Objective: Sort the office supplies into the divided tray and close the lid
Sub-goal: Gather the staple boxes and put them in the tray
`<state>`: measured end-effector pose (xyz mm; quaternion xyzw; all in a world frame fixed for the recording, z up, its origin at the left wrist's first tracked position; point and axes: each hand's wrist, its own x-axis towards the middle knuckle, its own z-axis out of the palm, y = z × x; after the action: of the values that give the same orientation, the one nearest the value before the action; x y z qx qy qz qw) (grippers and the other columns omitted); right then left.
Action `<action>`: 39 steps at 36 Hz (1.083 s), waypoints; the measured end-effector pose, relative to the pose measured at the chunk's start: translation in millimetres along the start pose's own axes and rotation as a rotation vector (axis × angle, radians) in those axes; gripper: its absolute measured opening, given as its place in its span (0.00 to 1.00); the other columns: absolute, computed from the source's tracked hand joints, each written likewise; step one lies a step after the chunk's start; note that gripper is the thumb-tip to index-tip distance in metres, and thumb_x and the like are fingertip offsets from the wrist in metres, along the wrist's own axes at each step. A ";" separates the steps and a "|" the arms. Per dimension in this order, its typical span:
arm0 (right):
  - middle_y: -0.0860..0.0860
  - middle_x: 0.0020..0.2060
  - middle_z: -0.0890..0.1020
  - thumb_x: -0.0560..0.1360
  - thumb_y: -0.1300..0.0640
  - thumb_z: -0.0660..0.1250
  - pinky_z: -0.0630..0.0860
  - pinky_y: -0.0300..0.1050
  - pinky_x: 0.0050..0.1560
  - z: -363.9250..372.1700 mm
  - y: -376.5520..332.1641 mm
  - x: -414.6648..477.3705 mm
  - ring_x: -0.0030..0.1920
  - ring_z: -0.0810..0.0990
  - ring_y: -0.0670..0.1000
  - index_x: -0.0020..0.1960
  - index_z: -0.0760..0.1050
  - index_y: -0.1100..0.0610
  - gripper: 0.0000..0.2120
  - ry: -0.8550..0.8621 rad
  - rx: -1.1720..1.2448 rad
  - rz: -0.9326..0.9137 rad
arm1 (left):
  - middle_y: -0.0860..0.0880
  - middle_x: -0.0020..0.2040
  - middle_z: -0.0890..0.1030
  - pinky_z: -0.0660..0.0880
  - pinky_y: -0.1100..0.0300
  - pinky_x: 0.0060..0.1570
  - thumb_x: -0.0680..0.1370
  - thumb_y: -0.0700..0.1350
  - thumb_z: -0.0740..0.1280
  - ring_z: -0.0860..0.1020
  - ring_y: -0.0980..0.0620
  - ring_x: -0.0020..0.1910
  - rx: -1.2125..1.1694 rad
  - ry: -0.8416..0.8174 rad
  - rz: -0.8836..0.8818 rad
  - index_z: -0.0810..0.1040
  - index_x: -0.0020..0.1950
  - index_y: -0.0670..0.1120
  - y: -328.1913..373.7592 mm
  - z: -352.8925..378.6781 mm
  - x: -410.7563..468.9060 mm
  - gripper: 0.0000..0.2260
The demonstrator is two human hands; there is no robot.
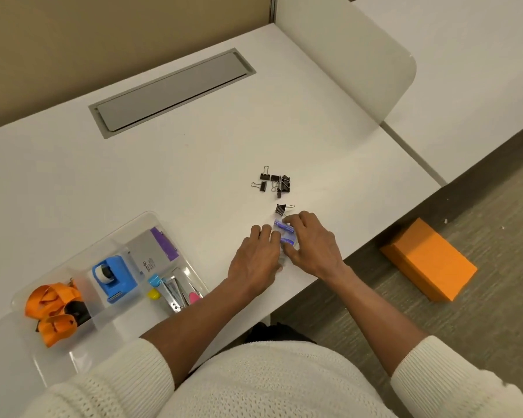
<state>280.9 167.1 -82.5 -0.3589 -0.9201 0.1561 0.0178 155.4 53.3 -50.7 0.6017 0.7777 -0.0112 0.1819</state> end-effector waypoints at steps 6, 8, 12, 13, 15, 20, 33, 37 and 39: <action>0.51 0.59 0.78 0.71 0.37 0.75 0.85 0.49 0.43 -2.9 3.7 1.9 0.51 0.81 0.52 0.69 0.72 0.49 0.32 -0.030 0.024 0.045 | 0.41 0.74 0.72 0.79 0.53 0.59 0.83 0.47 0.70 0.71 0.43 0.71 0.051 -0.004 0.066 0.71 0.77 0.44 -6.0 -1.5 -3.4 0.23; 0.51 0.58 0.78 0.70 0.37 0.76 0.84 0.48 0.42 -5.9 6.7 0.2 0.49 0.81 0.53 0.68 0.72 0.50 0.32 -0.038 0.038 0.046 | 0.42 0.73 0.72 0.80 0.53 0.56 0.83 0.47 0.70 0.71 0.43 0.71 0.047 0.011 0.065 0.73 0.75 0.44 -6.8 -2.2 -2.9 0.21; 0.50 0.61 0.77 0.69 0.38 0.77 0.83 0.45 0.45 -9.6 12.7 -4.8 0.51 0.81 0.51 0.70 0.72 0.48 0.34 -0.082 0.101 0.096 | 0.43 0.72 0.73 0.79 0.55 0.59 0.83 0.50 0.70 0.70 0.45 0.71 -0.047 0.014 0.001 0.76 0.74 0.44 -6.8 -2.1 -1.0 0.21; 0.49 0.61 0.77 0.69 0.38 0.77 0.82 0.44 0.46 -10.4 13.8 -6.4 0.52 0.81 0.51 0.70 0.72 0.48 0.33 -0.087 0.135 0.111 | 0.44 0.71 0.74 0.78 0.55 0.59 0.83 0.51 0.71 0.71 0.45 0.70 -0.087 0.017 -0.019 0.78 0.72 0.45 -7.3 -2.2 -1.2 0.20; 0.49 0.60 0.78 0.70 0.39 0.77 0.81 0.42 0.47 -13.0 14.4 -10.2 0.52 0.79 0.48 0.68 0.74 0.48 0.31 -0.083 0.223 0.150 | 0.45 0.67 0.75 0.77 0.57 0.55 0.82 0.50 0.72 0.71 0.47 0.67 -0.179 0.039 -0.056 0.81 0.68 0.45 -8.8 -3.1 -2.7 0.17; 0.49 0.57 0.84 0.70 0.45 0.80 0.81 0.35 0.39 -24.0 8.1 -23.8 0.45 0.83 0.46 0.64 0.77 0.48 0.26 -0.003 0.469 0.298 | 0.47 0.59 0.76 0.69 0.60 0.48 0.78 0.50 0.75 0.72 0.48 0.59 -0.373 0.134 -0.120 0.85 0.63 0.46 -5.5 -21.6 -9.9 0.15; 0.47 0.53 0.85 0.72 0.45 0.78 0.87 0.49 0.47 -60.3 -111.1 -39.9 0.44 0.88 0.49 0.64 0.77 0.47 0.23 -0.226 0.638 0.198 | 0.54 0.52 0.78 0.84 0.55 0.46 0.73 0.52 0.82 0.79 0.53 0.52 -0.565 0.519 -0.446 0.87 0.61 0.51 -78.9 -80.0 -146.2 0.19; 0.46 0.49 0.86 0.74 0.46 0.77 0.87 0.43 0.44 -51.2 -173.5 -42.7 0.39 0.88 0.46 0.61 0.77 0.48 0.18 -0.388 0.678 0.119 | 0.51 0.56 0.79 0.85 0.57 0.50 0.73 0.48 0.82 0.80 0.52 0.56 -0.565 0.497 -0.595 0.86 0.65 0.48 -119.1 -65.8 -201.3 0.21; 0.48 0.48 0.87 0.73 0.47 0.77 0.87 0.44 0.44 -44.0 -204.8 -45.0 0.39 0.89 0.46 0.60 0.77 0.49 0.18 -0.458 0.715 0.104 | 0.50 0.57 0.80 0.84 0.58 0.50 0.73 0.48 0.82 0.78 0.52 0.57 -0.499 0.454 -0.574 0.86 0.65 0.47 -133.9 -55.5 -223.8 0.21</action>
<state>186.6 7.1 24.4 -0.3323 -0.7690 0.5414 -0.0715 61.5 -179.1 40.4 0.2864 0.9123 0.2593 0.1358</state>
